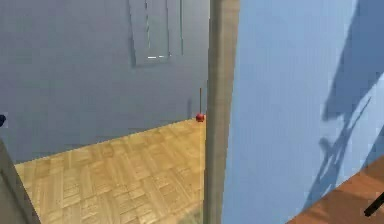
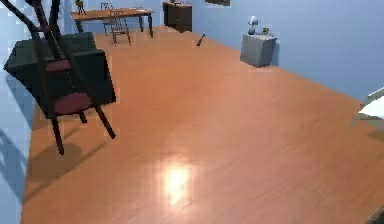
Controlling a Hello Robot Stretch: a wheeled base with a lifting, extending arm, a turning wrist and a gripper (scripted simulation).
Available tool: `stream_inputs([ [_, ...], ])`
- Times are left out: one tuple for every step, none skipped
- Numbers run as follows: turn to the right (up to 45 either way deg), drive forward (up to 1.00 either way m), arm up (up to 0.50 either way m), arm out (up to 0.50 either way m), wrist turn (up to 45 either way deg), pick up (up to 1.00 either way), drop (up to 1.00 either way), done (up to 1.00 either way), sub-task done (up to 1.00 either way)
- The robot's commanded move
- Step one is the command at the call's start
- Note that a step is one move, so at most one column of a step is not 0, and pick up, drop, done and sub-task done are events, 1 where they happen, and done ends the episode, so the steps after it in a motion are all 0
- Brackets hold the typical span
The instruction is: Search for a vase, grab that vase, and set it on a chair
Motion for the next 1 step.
stream_inputs([
  [45.0,0.0,0.0,0.0,0.0,0.0,0.0,0.0,0.0],
])
